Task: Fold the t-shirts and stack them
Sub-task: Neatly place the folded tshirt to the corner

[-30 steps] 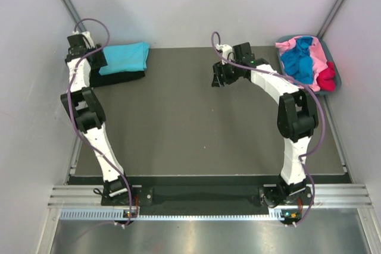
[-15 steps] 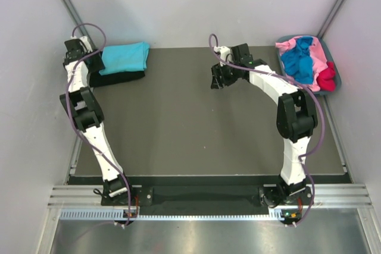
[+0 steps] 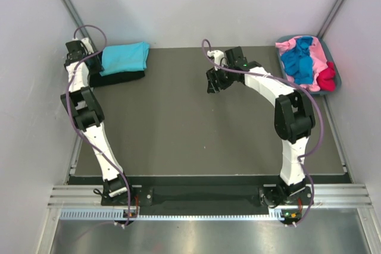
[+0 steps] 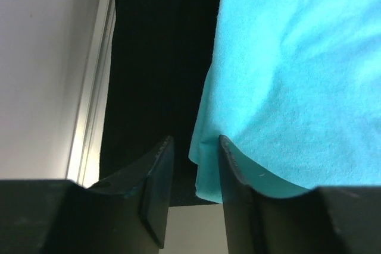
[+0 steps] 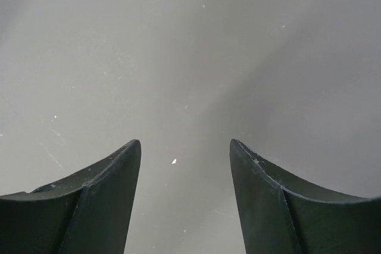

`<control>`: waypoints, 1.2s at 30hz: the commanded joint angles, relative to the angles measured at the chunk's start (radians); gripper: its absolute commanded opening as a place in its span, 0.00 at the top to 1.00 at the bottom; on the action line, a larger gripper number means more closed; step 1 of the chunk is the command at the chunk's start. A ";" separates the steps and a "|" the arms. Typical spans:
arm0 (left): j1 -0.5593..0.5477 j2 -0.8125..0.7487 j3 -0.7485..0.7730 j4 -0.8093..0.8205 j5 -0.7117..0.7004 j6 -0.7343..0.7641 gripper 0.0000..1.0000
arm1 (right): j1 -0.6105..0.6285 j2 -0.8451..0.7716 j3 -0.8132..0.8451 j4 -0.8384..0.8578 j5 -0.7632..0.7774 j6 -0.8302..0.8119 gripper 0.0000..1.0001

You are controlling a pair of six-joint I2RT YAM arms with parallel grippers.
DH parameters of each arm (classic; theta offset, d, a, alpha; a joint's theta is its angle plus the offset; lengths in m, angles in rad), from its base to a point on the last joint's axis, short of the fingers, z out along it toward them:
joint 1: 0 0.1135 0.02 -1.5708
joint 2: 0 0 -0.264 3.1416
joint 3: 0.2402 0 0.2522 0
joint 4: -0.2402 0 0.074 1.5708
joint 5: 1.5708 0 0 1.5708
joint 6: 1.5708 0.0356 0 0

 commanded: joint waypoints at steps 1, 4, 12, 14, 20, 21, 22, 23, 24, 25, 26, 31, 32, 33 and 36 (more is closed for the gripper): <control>0.010 -0.016 0.034 0.036 0.023 0.002 0.60 | 0.007 -0.003 0.031 0.012 0.000 -0.016 0.38; 0.011 -0.019 0.033 0.036 0.023 0.002 0.60 | 0.009 0.004 0.042 0.014 -0.005 -0.013 0.38; 0.008 -0.013 0.027 0.035 0.057 0.001 0.60 | 0.012 0.011 0.049 0.017 -0.006 -0.012 0.38; 0.010 -0.008 0.027 0.035 0.070 0.002 0.68 | 0.012 0.007 0.045 0.017 -0.005 -0.012 0.38; 0.010 -0.009 0.028 0.035 0.095 0.008 1.00 | 0.018 0.004 0.040 0.015 -0.005 -0.010 0.38; 0.010 -0.016 0.028 0.038 0.087 0.004 1.00 | 0.019 0.004 0.042 0.015 -0.005 -0.012 0.38; 0.011 -0.016 0.034 0.039 0.090 0.007 1.00 | 0.022 0.007 0.045 0.015 -0.005 -0.012 0.38; 0.012 -0.019 0.039 0.038 0.090 0.011 1.00 | 0.022 0.010 0.046 0.017 -0.006 -0.012 0.38; 0.012 -0.022 0.043 0.039 0.089 0.013 1.00 | 0.022 0.012 0.052 0.017 -0.008 -0.010 0.38; 0.012 -0.032 0.047 0.042 0.084 0.016 1.00 | 0.024 0.015 0.055 0.017 -0.009 -0.009 0.38; 0.012 -0.037 0.051 0.042 0.080 0.016 1.00 | 0.024 0.018 0.058 0.017 -0.011 -0.007 0.38; 0.012 -0.086 0.056 0.045 0.080 0.036 1.00 | 0.027 0.032 0.071 0.023 -0.018 0.002 0.38; 0.012 -0.094 0.056 0.044 0.077 0.040 1.00 | 0.027 0.032 0.071 0.023 -0.020 0.004 0.38; 0.013 -0.100 0.056 0.041 0.077 0.044 1.00 | 0.027 0.034 0.071 0.024 -0.022 0.007 0.38; 0.019 -0.120 0.051 0.035 0.072 0.057 1.00 | 0.029 0.038 0.074 0.026 -0.028 0.011 0.38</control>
